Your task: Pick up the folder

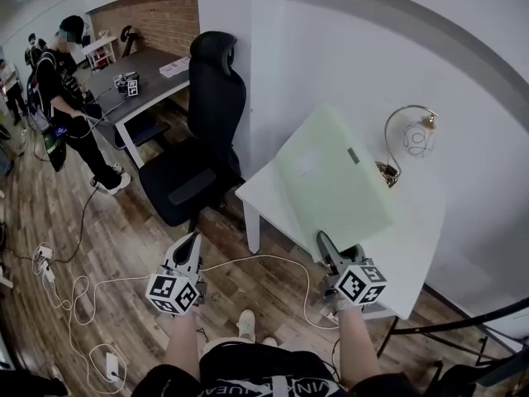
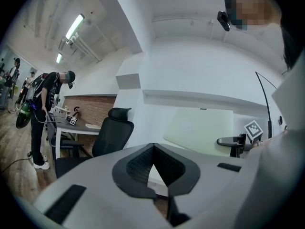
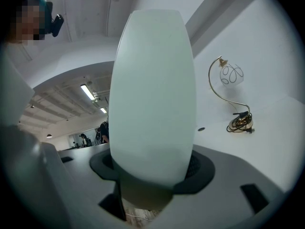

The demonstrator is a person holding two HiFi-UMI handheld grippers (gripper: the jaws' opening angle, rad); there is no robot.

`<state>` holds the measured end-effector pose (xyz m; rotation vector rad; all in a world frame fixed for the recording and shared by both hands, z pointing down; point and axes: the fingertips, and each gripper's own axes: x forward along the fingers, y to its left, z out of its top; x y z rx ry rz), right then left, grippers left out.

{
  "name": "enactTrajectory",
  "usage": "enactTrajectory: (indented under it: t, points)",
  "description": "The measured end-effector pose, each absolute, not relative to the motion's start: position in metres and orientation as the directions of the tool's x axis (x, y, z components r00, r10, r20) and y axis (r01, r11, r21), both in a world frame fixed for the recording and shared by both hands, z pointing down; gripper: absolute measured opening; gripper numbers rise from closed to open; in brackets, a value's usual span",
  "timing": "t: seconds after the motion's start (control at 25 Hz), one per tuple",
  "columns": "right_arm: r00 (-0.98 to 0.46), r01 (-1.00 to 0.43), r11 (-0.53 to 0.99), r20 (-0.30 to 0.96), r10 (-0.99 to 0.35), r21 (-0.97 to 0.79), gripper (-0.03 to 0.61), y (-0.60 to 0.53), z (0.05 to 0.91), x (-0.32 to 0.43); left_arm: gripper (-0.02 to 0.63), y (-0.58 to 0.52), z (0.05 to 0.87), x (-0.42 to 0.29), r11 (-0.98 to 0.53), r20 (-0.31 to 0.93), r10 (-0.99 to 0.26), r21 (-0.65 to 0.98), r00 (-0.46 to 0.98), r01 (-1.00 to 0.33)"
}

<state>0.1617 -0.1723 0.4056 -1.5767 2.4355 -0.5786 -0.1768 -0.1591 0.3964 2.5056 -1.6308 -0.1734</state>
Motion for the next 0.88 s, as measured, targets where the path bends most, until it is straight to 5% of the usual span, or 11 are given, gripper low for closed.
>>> enactTrajectory:
  t: [0.88]
  points:
    - [-0.411,-0.841,0.359,0.046,-0.910,-0.404,0.291,-0.1693,0.4081,0.1699,0.012,-0.1525,0.3942,-0.1675,-0.398,-0.013,-0.916,0.172,0.402,-0.901]
